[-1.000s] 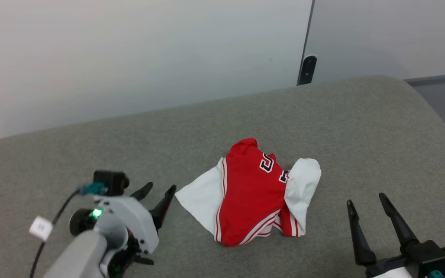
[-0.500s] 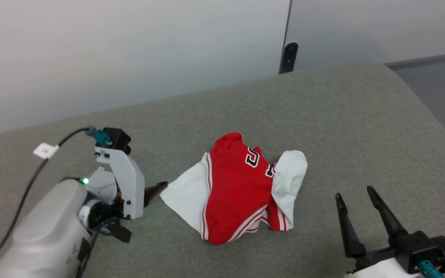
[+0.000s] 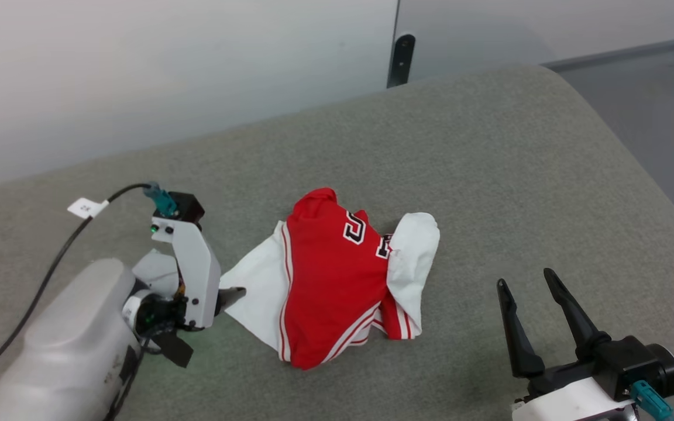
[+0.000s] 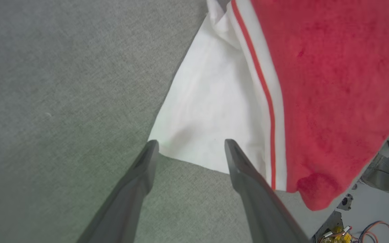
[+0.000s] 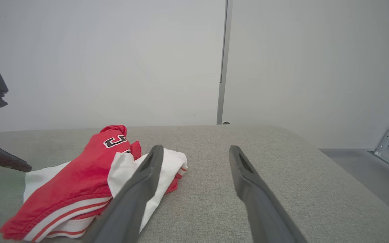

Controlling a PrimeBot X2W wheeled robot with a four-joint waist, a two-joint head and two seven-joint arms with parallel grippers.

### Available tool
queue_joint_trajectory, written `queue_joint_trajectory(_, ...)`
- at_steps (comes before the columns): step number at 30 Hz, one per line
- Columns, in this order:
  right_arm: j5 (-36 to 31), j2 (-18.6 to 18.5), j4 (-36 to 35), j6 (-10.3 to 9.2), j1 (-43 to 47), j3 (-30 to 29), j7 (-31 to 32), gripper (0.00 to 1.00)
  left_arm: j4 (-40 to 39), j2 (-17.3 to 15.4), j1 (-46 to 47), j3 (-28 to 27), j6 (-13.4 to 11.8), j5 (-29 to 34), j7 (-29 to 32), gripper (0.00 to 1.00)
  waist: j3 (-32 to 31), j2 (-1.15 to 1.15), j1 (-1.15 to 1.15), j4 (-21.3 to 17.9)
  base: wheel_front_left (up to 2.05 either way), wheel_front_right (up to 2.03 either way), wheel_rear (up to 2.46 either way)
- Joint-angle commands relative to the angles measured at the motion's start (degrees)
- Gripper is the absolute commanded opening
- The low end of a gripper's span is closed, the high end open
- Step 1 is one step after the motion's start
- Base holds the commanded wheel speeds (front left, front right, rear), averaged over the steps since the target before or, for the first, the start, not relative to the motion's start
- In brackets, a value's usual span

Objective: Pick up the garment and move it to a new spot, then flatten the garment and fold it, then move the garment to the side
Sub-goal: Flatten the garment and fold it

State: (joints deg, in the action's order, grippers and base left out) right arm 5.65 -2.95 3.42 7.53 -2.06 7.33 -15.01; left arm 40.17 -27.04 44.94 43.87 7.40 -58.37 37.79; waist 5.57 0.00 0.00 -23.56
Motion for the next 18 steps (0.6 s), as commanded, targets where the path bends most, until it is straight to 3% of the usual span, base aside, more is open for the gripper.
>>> queue_joint_trajectory(1,0.32,0.1,0.05,-0.09,-0.7,0.18,-0.24,1.0,0.51,-0.06,0.35,0.62,0.11,0.04,-0.31,1.0,1.06,0.0,0.0,-1.13,0.0,0.0,0.0)
queue_joint_trajectory(18,2.08,0.11,-0.39,-0.09,-1.92,1.06,-0.24,1.0,9.35,-1.42,0.16,7.4,-0.07,1.58,-2.55,1.0,3.62,0.0,0.0,-2.77,0.0,0.0,0.0)
